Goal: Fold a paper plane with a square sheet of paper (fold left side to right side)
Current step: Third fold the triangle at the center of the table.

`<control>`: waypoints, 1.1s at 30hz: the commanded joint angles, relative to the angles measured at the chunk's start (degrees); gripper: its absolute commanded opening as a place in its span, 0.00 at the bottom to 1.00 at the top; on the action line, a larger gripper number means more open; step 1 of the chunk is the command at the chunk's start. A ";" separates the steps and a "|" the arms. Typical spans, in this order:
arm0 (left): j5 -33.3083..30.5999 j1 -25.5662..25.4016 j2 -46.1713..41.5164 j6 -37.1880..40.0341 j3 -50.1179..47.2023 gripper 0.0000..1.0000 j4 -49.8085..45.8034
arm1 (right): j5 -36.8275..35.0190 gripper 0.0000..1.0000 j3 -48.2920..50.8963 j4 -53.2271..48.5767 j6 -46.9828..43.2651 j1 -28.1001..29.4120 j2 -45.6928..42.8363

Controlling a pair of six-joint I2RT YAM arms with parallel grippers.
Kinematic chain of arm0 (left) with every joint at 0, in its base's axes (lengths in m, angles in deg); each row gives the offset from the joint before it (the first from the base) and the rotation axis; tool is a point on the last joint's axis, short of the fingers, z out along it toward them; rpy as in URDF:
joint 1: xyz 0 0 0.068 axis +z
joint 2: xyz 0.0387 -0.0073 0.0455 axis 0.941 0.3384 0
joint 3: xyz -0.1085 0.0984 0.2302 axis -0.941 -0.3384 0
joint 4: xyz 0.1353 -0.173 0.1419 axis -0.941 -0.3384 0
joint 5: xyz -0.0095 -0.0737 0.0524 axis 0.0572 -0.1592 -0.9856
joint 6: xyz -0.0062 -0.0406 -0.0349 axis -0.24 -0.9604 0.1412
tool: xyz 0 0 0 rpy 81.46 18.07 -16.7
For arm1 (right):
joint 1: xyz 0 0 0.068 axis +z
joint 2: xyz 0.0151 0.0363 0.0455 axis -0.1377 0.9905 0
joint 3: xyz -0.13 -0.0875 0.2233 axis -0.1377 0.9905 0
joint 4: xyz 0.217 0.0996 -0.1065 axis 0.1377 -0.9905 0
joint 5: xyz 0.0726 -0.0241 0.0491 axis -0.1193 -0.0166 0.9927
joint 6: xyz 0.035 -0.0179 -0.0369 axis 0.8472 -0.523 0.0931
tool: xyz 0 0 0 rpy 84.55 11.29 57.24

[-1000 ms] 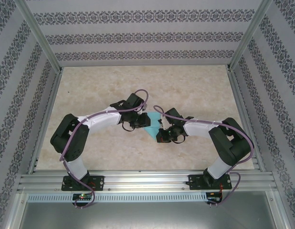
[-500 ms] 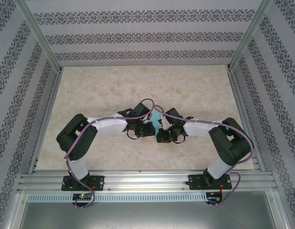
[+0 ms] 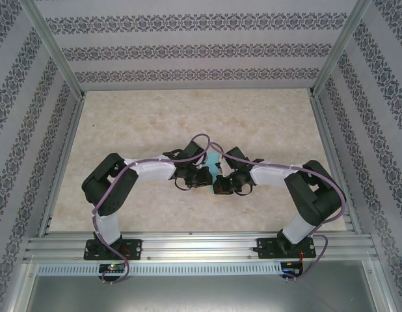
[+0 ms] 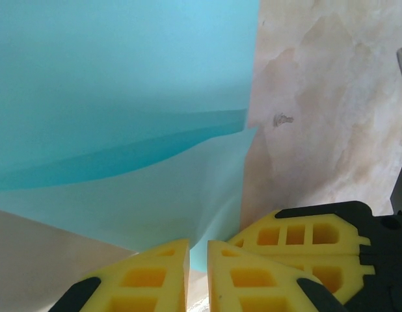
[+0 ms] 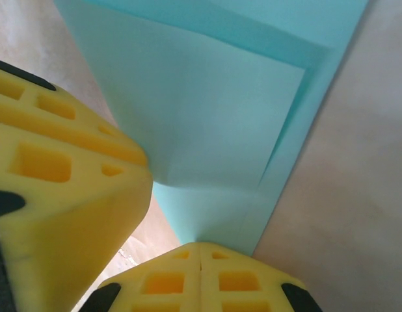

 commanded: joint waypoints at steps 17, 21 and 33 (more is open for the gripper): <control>-4.21 -1.10 5.50 -0.45 1.13 0.16 1.32 | -5.12 0.00 1.58 -6.54 -0.24 0.04 4.95; -5.08 -0.51 5.87 -0.34 0.66 0.16 1.25 | -5.11 0.00 1.91 -6.50 -0.03 0.04 4.99; -6.41 3.89 4.83 2.28 1.75 0.17 -1.17 | -5.35 0.00 2.18 -7.08 -0.07 0.04 4.99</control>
